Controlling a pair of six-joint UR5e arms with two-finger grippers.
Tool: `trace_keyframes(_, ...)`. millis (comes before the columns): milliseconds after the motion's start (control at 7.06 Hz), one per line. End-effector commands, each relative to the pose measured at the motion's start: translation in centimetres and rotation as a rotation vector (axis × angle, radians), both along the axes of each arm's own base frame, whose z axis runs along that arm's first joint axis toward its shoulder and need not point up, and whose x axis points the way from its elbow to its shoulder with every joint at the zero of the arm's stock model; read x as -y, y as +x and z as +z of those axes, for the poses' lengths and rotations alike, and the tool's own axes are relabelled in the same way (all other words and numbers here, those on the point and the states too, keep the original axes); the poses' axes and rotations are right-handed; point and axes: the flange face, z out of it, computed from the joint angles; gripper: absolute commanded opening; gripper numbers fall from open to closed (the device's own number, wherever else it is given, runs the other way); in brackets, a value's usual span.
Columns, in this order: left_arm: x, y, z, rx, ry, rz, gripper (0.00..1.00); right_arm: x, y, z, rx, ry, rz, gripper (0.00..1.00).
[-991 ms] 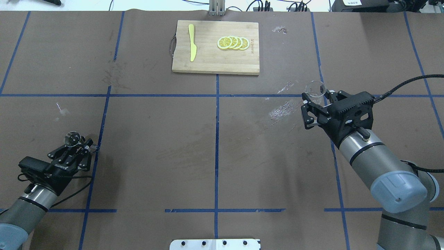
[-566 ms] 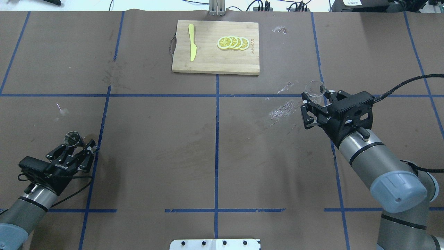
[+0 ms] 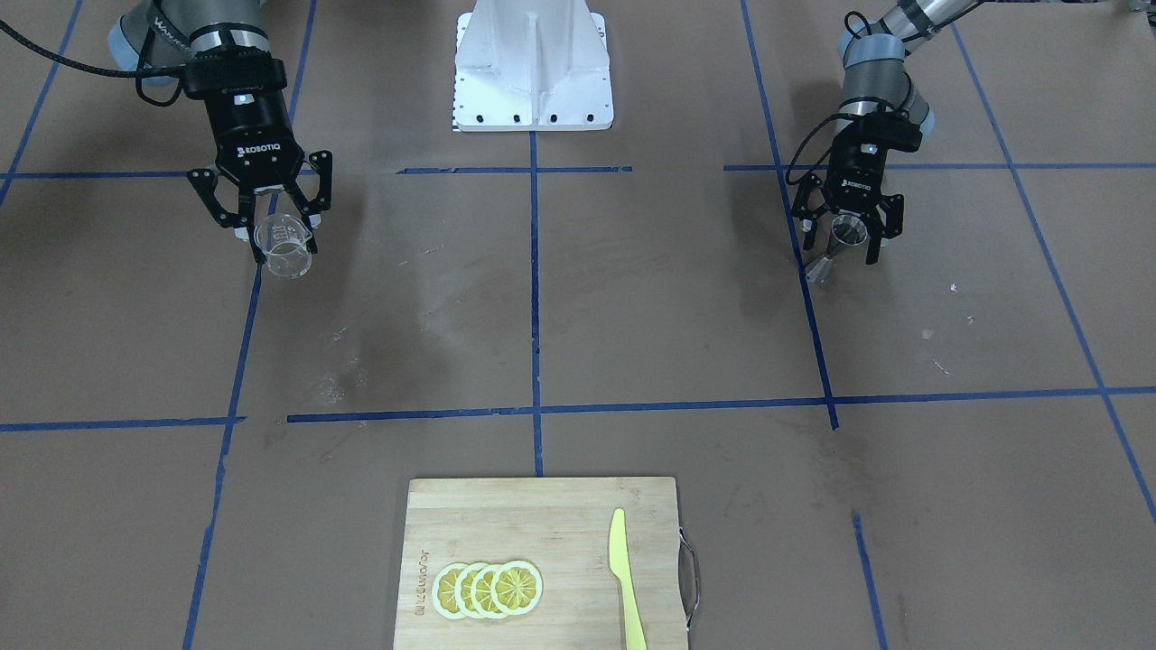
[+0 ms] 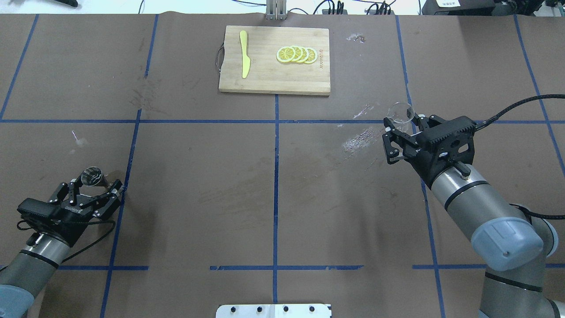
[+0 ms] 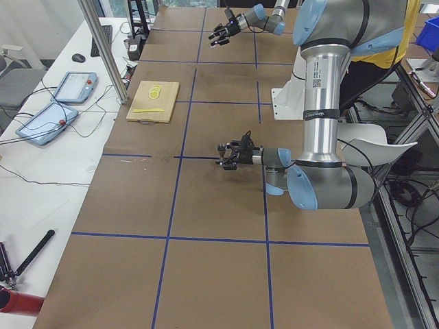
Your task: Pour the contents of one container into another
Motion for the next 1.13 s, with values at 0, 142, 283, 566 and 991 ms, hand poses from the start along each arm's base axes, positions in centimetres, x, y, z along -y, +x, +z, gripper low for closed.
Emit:
trace_keyframes(0, 0.2, -1.2, -1.9, -0.041, 0.009, -0.082, 1.0, 0.0, 0.0, -0.1, 0.001, 0.001, 0.0, 0.0)
trace_keyframes(142, 0.3, -1.6, -3.2, -0.073, 0.012, -0.102, 1.0, 0.0, 0.0, -0.1, 0.003, 0.001, 0.0, 0.0)
trace_keyframes(283, 0.4, -1.9, -3.9, -0.087, 0.014, -0.105, 1.0, 0.0, 0.0, -0.1, 0.003, 0.001, 0.0, 0.0)
trace_keyframes(566, -0.1, -5.9, -5.1, -0.094, 0.032, -0.107, 1.0, 0.0, 0.0, -0.2, 0.004, 0.002, 0.0, 0.0)
trace_keyframes(991, 1.3, -9.4, -9.2, -0.029, 0.191, -0.058, 0.99, -0.1, -0.1, -0.2, 0.004, 0.002, -0.002, 0.0)
